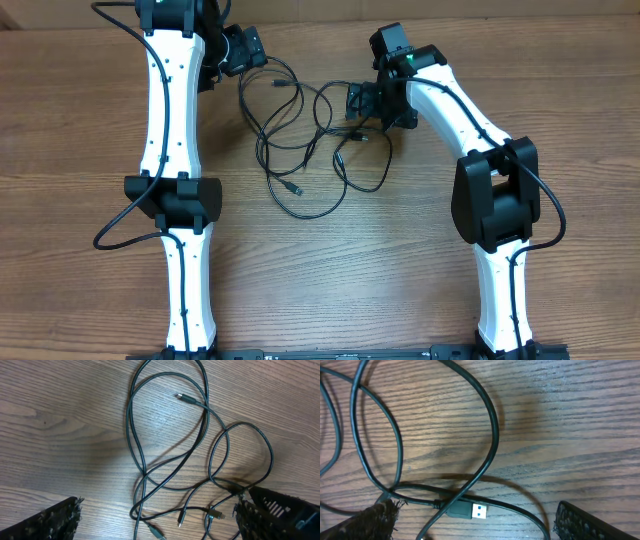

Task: Untangle cables
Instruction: 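Lower the right gripper onto the pile and grasp a cable strand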

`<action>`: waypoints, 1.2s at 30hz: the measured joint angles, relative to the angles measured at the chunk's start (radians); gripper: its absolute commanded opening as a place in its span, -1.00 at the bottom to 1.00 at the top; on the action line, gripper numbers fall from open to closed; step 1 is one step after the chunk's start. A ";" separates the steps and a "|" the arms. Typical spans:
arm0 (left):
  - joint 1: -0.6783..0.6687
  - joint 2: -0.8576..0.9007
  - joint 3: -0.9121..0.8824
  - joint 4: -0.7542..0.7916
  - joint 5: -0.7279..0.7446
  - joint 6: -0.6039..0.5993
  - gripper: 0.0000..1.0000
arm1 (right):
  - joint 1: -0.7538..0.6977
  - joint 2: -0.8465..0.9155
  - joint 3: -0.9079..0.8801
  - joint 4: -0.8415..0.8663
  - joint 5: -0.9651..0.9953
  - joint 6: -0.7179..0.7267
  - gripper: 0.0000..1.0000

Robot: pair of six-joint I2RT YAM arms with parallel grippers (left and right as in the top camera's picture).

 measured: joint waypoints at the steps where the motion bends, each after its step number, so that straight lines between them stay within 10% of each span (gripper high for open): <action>1: 0.000 0.000 0.000 0.000 0.000 0.000 0.99 | 0.000 0.000 -0.011 0.010 0.000 0.000 1.00; 6: 0.000 0.000 0.000 0.000 0.000 0.000 0.99 | 0.000 0.000 -0.104 0.070 0.000 -0.001 0.99; 18: 0.000 0.000 0.000 0.000 0.000 0.000 0.99 | 0.000 -0.058 -0.246 0.180 0.033 -0.034 0.21; 36: 0.000 0.000 0.000 0.000 0.000 0.000 0.99 | 0.005 -0.066 -0.246 0.042 0.261 -0.187 0.51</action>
